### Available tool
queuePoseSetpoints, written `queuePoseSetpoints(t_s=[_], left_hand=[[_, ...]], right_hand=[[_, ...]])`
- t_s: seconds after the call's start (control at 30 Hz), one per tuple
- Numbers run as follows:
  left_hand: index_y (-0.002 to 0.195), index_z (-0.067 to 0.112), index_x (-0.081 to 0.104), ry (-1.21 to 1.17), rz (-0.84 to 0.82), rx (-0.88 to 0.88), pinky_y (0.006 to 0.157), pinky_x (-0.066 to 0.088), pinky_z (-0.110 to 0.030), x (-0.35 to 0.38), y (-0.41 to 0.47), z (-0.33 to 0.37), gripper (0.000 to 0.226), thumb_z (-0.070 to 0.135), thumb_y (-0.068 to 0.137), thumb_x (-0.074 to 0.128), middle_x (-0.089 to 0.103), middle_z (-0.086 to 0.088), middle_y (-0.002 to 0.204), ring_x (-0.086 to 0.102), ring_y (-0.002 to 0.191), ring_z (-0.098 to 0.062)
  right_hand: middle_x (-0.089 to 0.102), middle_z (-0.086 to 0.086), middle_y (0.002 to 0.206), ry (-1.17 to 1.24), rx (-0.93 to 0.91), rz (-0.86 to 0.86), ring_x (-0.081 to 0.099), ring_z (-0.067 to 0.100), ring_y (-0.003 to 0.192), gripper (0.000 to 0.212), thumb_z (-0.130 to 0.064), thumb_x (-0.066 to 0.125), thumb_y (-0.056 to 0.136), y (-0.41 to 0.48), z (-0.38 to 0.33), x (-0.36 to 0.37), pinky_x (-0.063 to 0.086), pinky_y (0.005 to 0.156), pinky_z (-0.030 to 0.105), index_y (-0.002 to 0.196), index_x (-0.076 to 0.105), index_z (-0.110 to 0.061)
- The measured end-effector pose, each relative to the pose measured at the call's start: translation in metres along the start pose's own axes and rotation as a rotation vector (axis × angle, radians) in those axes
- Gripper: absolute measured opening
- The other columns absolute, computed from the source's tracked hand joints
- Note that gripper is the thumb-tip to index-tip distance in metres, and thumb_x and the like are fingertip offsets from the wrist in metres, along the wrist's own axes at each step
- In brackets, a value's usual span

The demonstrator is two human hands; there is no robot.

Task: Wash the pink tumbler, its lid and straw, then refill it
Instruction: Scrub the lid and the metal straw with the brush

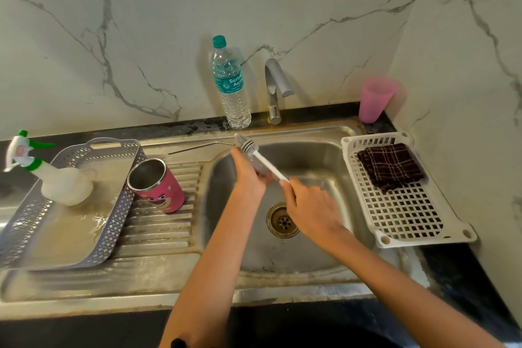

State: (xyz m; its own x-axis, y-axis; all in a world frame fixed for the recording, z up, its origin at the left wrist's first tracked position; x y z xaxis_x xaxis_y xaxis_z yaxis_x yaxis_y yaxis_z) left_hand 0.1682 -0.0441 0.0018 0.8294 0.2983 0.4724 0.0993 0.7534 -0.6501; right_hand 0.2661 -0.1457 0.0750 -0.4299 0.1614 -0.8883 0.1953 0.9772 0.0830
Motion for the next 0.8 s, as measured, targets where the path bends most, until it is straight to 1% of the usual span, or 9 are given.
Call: queuePoseSetpoints(t_s=[0.1, 0.17, 0.3, 0.4, 0.5, 0.57, 0.6, 0.7, 0.8], left_hand=[[0.123, 0.011, 0.049, -0.088, -0.020, 0.008, 0.063, 0.047, -0.032, -0.002, 0.006, 0.024, 0.059, 0.060, 0.095, 0.033, 0.048, -0.013, 0.095, 0.046, 0.080, -0.022], [0.120, 0.010, 0.051, -0.055, -0.006, 0.019, 0.064, 0.044, -0.032, -0.005, 0.007, 0.031, 0.056, 0.058, 0.095, 0.033, 0.048, -0.012, 0.093, 0.046, 0.080, -0.022], [0.097, 0.015, 0.057, 0.090, -0.035, 0.033, 0.072, 0.044, -0.031, 0.000, 0.004, 0.015, 0.052, 0.061, 0.093, 0.032, 0.057, -0.010, 0.098, 0.052, 0.091, -0.023], [0.109, 0.019, 0.054, 0.108, -0.031, 0.086, 0.076, 0.041, -0.031, -0.002, 0.012, 0.032, 0.054, 0.063, 0.092, 0.028, 0.057, -0.012, 0.107, 0.051, 0.095, -0.024], [0.120, 0.019, 0.052, 0.146, 0.053, 0.200, 0.063, 0.041, -0.028, -0.012, 0.017, 0.052, 0.055, 0.062, 0.089, 0.037, 0.062, -0.007, 0.093, 0.055, 0.077, -0.017], [0.121, 0.015, 0.056, 0.244, 0.088, 0.310, 0.052, 0.038, -0.025, -0.012, 0.013, 0.054, 0.058, 0.061, 0.088, 0.040, 0.059, -0.002, 0.082, 0.049, 0.062, -0.012], [0.123, 0.016, 0.057, 0.285, 0.102, 0.370, 0.052, 0.037, -0.025, -0.012, 0.009, 0.053, 0.058, 0.060, 0.089, 0.040, 0.058, -0.001, 0.084, 0.046, 0.062, -0.011], [0.114, 0.027, 0.057, 0.317, 0.106, 0.433, 0.064, 0.038, -0.030, -0.009, 0.002, 0.047, 0.042, 0.059, 0.095, 0.037, 0.057, 0.003, 0.095, 0.047, 0.075, -0.012], [0.106, 0.034, 0.058, 0.267, 0.098, 0.430, 0.060, 0.038, -0.026, -0.017, 0.008, 0.059, 0.038, 0.061, 0.097, 0.032, 0.061, -0.001, 0.097, 0.049, 0.074, -0.013]], right_hand=[[0.064, 0.004, 0.067, -0.064, -0.037, 0.008, 0.064, 0.030, 0.062, 0.043, -0.047, 0.020, 0.102, -0.011, 0.003, 0.001, 0.048, 0.054, 0.036, 0.095, 0.053, -0.019], [0.063, 0.003, 0.064, -0.080, -0.043, 0.007, 0.063, 0.029, 0.059, 0.044, -0.047, 0.020, 0.102, -0.017, 0.005, 0.002, 0.048, 0.053, 0.035, 0.095, 0.053, -0.018], [0.065, 0.007, 0.069, -0.015, -0.004, 0.021, 0.063, 0.033, 0.067, 0.045, -0.048, 0.021, 0.102, 0.001, 0.001, 0.002, 0.047, 0.057, 0.037, 0.094, 0.053, -0.019], [0.066, 0.009, 0.075, 0.012, 0.000, -0.007, 0.062, 0.035, 0.072, 0.045, -0.049, 0.021, 0.102, 0.004, -0.002, 0.004, 0.047, 0.061, 0.038, 0.095, 0.053, -0.019], [0.065, 0.008, 0.074, 0.052, -0.005, -0.045, 0.062, 0.034, 0.071, 0.044, -0.049, 0.021, 0.103, -0.003, -0.004, 0.006, 0.045, 0.061, 0.038, 0.090, 0.051, -0.020], [0.064, 0.007, 0.073, 0.119, 0.023, -0.071, 0.060, 0.033, 0.072, 0.045, -0.050, 0.020, 0.102, 0.003, -0.006, 0.005, 0.047, 0.065, 0.040, 0.084, 0.049, -0.020], [0.063, 0.008, 0.075, 0.154, 0.050, -0.079, 0.059, 0.032, 0.075, 0.046, -0.051, 0.021, 0.102, 0.008, -0.007, 0.004, 0.046, 0.067, 0.040, 0.082, 0.048, -0.020], [0.064, 0.010, 0.081, 0.194, 0.093, -0.095, 0.056, 0.034, 0.082, 0.045, -0.049, 0.022, 0.102, 0.017, -0.011, 0.002, 0.038, 0.067, 0.038, 0.079, 0.045, -0.019], [0.063, 0.012, 0.082, 0.173, 0.077, -0.143, 0.058, 0.035, 0.082, 0.044, -0.050, 0.020, 0.102, 0.005, -0.011, 0.009, 0.041, 0.068, 0.039, 0.078, 0.044, -0.022]])
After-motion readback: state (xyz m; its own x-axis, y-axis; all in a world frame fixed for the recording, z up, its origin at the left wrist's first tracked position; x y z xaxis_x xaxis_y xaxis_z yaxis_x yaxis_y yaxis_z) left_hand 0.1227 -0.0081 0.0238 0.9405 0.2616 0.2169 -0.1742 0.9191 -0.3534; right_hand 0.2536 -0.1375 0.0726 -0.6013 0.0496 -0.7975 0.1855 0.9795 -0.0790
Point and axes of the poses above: each hand's wrist, its own y-axis towards the middle knuckle, its own x-axis out of the palm, z = x × y, the point moved 10 cm from there along y, towards the middle knuckle
